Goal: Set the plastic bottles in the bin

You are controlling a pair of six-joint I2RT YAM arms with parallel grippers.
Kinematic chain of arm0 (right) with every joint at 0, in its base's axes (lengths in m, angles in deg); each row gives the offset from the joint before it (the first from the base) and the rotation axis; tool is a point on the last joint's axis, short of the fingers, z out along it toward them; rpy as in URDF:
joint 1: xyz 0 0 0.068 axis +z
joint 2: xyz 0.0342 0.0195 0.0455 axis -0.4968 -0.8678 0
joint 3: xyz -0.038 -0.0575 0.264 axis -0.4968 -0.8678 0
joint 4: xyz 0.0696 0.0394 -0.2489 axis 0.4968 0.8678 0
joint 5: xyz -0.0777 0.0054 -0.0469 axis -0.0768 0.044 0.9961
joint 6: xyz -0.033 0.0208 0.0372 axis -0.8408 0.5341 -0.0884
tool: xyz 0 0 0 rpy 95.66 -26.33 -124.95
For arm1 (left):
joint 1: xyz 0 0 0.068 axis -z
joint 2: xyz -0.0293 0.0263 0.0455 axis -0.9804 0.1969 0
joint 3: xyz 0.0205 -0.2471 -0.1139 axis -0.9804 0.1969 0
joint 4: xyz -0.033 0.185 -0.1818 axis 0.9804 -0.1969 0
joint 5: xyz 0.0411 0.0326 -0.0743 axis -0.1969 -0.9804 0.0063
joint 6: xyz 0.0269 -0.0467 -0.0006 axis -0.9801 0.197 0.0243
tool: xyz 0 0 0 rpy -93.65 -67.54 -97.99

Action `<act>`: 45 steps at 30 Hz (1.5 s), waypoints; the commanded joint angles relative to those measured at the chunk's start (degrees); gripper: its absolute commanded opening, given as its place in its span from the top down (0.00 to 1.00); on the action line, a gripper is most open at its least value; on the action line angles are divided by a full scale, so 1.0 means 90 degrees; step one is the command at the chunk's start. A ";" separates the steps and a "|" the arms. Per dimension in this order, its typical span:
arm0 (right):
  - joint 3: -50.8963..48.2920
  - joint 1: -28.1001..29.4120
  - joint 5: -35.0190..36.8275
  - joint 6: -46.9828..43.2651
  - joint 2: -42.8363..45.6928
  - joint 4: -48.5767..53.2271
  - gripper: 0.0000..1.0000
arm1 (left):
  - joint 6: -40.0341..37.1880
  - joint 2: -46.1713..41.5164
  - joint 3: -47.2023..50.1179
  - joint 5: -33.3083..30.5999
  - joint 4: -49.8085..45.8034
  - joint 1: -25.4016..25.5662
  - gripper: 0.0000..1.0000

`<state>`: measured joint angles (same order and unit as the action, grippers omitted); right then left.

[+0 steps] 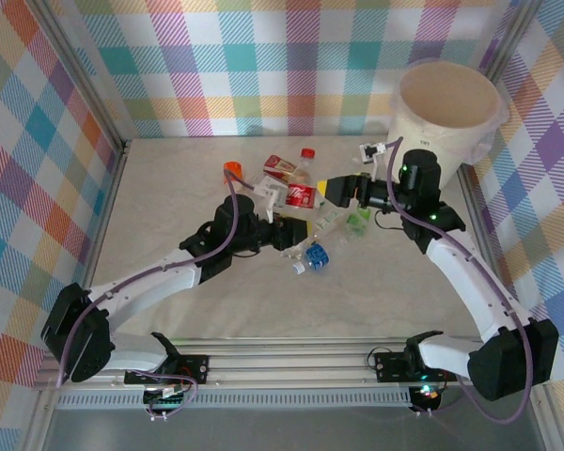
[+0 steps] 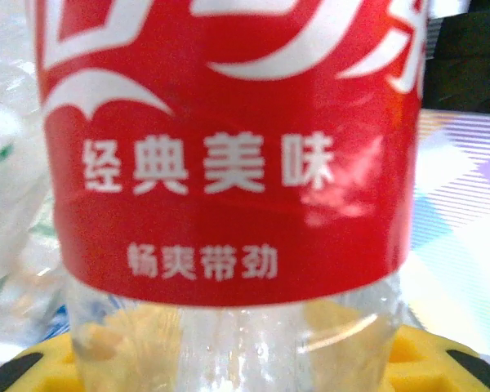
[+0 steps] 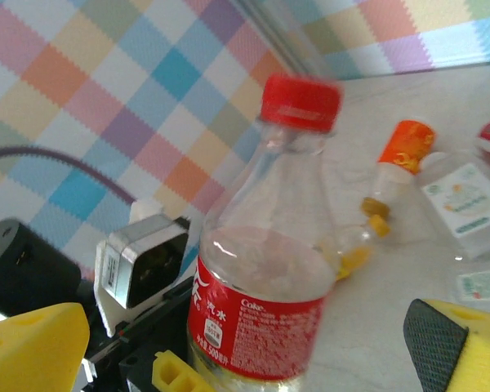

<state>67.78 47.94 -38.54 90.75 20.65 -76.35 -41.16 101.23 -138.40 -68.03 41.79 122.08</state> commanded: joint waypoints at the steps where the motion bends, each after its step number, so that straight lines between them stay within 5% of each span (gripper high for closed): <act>1: 0.0307 0.0254 -0.0377 -0.0264 -0.0119 0.0046 0.00 | -0.0183 0.0167 -0.0375 0.1069 0.0726 0.0058 0.65; 9: 0.0803 0.0577 -0.0406 -0.0138 -0.0425 0.0296 0.01 | -0.0434 0.0207 -0.0497 0.1430 0.1067 0.0163 0.66; 19: 0.1173 0.0586 -0.0524 -0.0139 -0.0554 0.0716 0.35 | -0.0562 0.0136 -0.0545 0.1258 0.0892 0.0160 0.65; 28: 0.1252 0.0580 0.0088 -0.0038 -0.0642 0.0878 0.52 | -0.0613 0.0255 -0.0617 0.1110 0.0544 0.0160 0.61; 32: 0.1205 0.0581 0.0380 -0.0031 -0.0615 0.0844 0.57 | -0.0644 0.0288 -0.0722 0.0759 0.0143 0.0163 0.52; 37: 0.1171 0.0586 0.1121 -0.0081 -0.0554 0.1043 0.63 | -0.0638 0.0346 -0.0835 0.0145 -0.0371 0.0160 0.21; 42: 0.1251 0.0571 0.2340 -0.0413 -0.0479 0.1473 0.64 | -0.0635 0.0351 -0.0892 -0.0806 -0.0957 0.0159 0.00; 45: 0.1249 0.0570 0.3100 -0.0721 -0.0373 0.1561 0.65 | -0.0625 0.0270 -0.0825 -0.1252 -0.1171 0.0162 0.00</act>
<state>77.09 52.75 -19.98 88.02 15.52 -64.09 -46.08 104.25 -144.59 -72.66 34.80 123.09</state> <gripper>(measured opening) 0.598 0.997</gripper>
